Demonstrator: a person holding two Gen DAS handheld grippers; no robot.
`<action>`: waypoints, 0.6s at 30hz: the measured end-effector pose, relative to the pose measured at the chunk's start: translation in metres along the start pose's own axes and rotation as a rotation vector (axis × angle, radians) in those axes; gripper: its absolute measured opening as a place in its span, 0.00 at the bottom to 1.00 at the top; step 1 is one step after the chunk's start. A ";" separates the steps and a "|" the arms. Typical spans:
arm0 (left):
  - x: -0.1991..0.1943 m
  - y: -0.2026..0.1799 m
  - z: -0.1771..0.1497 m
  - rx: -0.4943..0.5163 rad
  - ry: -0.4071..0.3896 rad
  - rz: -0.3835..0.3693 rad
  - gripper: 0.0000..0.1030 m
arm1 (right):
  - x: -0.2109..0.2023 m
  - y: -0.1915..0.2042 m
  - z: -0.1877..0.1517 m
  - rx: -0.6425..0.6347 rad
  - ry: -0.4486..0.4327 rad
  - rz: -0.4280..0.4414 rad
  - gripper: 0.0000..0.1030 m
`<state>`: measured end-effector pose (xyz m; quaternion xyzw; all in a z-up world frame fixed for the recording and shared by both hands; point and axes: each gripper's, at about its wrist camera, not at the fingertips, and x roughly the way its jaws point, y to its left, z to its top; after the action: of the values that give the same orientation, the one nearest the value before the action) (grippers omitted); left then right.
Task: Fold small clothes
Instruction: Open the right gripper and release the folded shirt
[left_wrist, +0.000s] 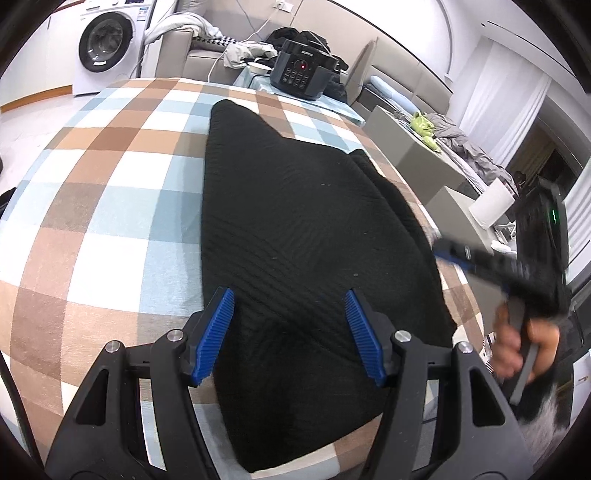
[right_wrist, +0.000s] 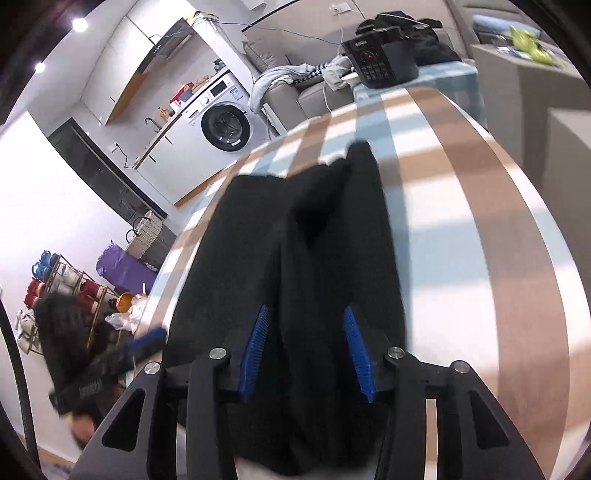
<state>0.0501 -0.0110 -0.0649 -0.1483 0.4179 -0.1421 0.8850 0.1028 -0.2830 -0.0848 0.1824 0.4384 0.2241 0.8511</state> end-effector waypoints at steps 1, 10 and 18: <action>0.000 -0.004 0.000 0.008 0.000 -0.003 0.58 | -0.004 -0.002 -0.009 0.004 0.001 0.000 0.43; 0.018 -0.072 0.000 0.127 0.050 -0.084 0.58 | -0.011 0.001 -0.057 0.009 0.022 0.115 0.43; 0.078 -0.128 0.015 0.178 0.140 -0.099 0.58 | 0.000 0.010 -0.072 -0.026 0.039 0.153 0.42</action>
<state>0.0931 -0.1554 -0.0610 -0.0793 0.4568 -0.2322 0.8551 0.0411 -0.2663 -0.1188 0.1997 0.4369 0.2977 0.8250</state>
